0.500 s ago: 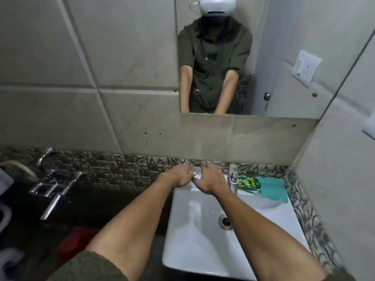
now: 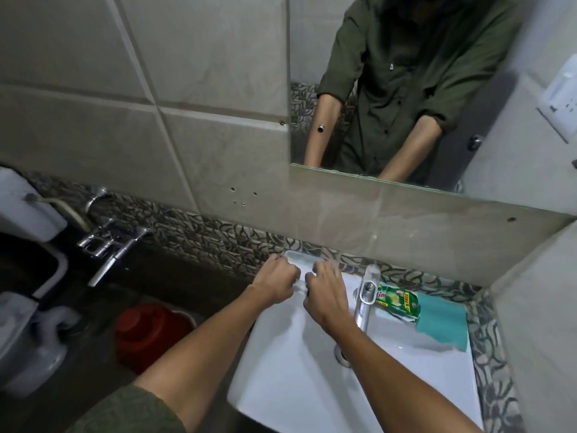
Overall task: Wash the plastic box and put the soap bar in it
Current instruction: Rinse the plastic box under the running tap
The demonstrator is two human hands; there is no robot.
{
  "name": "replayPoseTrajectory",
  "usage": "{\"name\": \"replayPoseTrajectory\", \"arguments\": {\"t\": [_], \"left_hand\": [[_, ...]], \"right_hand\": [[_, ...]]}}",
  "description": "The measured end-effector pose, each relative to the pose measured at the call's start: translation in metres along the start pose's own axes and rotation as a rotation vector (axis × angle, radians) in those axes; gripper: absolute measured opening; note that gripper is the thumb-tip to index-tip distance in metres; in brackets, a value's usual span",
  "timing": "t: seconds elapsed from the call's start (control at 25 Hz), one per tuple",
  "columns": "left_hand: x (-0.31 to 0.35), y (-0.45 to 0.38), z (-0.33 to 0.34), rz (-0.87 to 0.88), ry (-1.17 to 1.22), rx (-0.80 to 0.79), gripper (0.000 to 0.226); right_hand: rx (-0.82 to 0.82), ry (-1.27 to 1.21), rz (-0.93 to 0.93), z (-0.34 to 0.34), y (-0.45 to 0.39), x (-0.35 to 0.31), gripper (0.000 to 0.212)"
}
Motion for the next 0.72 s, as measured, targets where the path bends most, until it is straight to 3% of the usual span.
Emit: {"name": "replayPoseTrajectory", "arguments": {"t": [0.2,0.32,0.4,0.48,0.6,0.72], "left_hand": [[0.004,0.033,0.011,0.112,0.140,0.151,0.031],[0.016,0.077,0.021,0.221,0.353,0.355,0.027],[0.027,0.100,0.041,0.199,0.507,0.410,0.025],[0.039,0.109,0.065,0.020,0.693,0.355,0.032],[0.061,0.107,0.103,-0.255,1.126,0.160,0.069],[0.080,0.088,0.127,-0.384,1.485,-0.069,0.088]], "right_hand": [[0.154,-0.114,0.026,0.007,0.047,-0.014,0.025],[0.274,-0.211,0.019,0.023,0.095,-0.018,0.017],[0.299,-0.273,0.015,0.033,0.124,-0.017,0.012],[0.298,-0.335,0.070,0.041,0.142,-0.008,0.014],[0.210,-0.489,0.224,0.051,0.158,0.012,0.026],[0.136,-0.584,0.304,0.051,0.164,0.032,0.023]]}}
Point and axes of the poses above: each hand's wrist, its own y-axis away from the middle knuckle, its own z-axis out of the palm, x = y × z, the point moved 6 cm from there along -y, towards the middle knuckle
